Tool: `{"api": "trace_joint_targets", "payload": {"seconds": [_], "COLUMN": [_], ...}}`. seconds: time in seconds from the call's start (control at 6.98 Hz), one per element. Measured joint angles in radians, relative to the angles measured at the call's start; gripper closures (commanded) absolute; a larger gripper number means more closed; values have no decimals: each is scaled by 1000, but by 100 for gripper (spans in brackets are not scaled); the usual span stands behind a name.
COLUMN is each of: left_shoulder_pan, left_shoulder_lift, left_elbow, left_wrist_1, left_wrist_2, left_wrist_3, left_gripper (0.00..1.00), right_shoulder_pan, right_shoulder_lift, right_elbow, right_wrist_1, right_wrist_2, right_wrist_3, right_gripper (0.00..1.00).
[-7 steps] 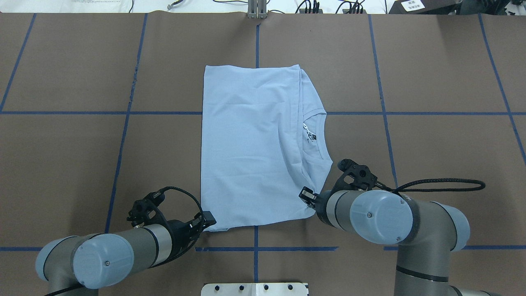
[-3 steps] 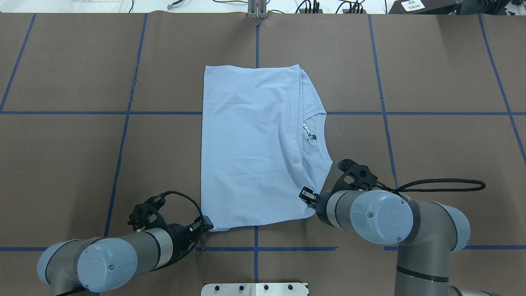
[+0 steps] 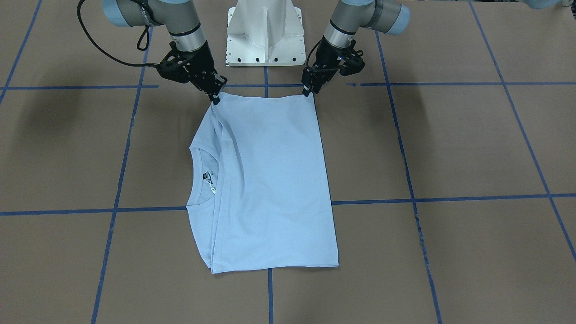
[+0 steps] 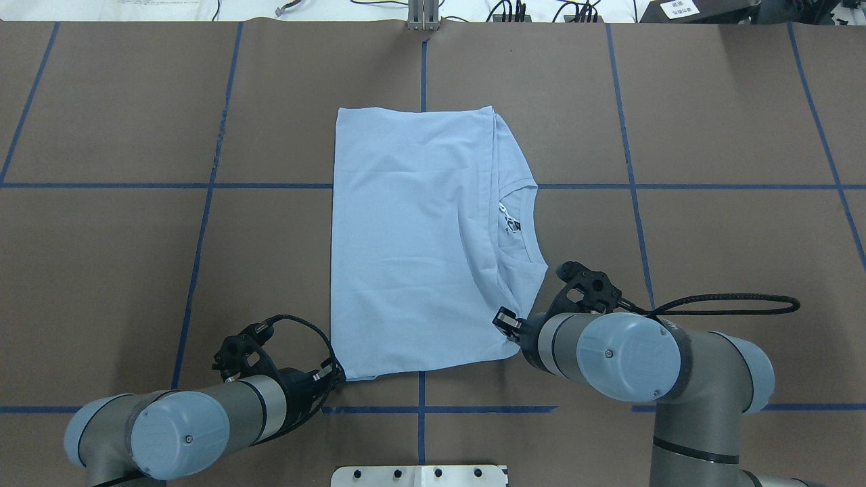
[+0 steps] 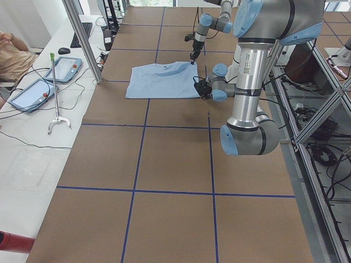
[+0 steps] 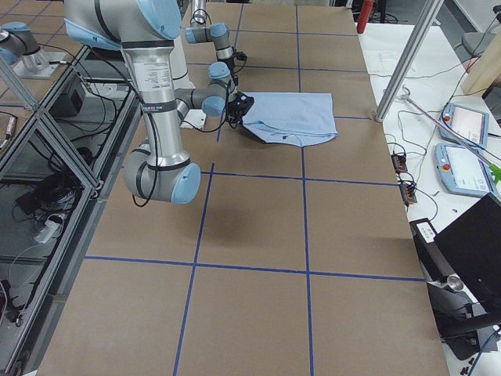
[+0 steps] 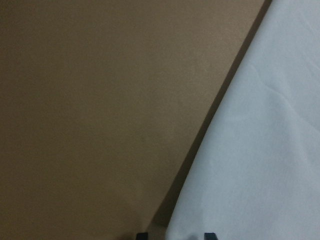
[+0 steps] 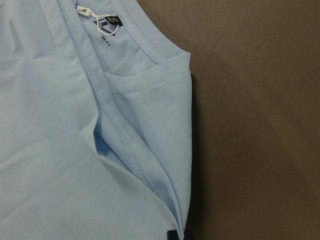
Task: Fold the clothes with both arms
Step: 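Move the left gripper to the shirt's near corner while the right gripper holds its corner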
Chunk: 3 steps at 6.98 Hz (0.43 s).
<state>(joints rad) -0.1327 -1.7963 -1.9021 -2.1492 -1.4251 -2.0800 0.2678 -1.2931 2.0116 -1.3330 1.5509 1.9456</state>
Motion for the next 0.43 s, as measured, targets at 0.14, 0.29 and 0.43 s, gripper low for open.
{"api": "trace_joint_targets", "payload": {"seconds": [0.14,0.29,0.43], "left_shoulder_pan": [-4,-11,-15], "left_shoulder_lift": [-1,-3,-2], "left_elbow": [-3,-10,-27], "left_wrist_1": [0,0,0], "left_wrist_2": [0,-1,-2], "left_wrist_3": [1,2,3], "left_gripper": [100,100,100], "right_shoulder_pan": [0,1,1], "right_shoulder_lift": [0,-1,-1], "right_elbow": [0,0,0], "right_wrist_1": [0,0,0], "right_wrist_2": [0,1,1], "right_wrist_3": [0,0,0], "right_gripper": [100,100,100]}}
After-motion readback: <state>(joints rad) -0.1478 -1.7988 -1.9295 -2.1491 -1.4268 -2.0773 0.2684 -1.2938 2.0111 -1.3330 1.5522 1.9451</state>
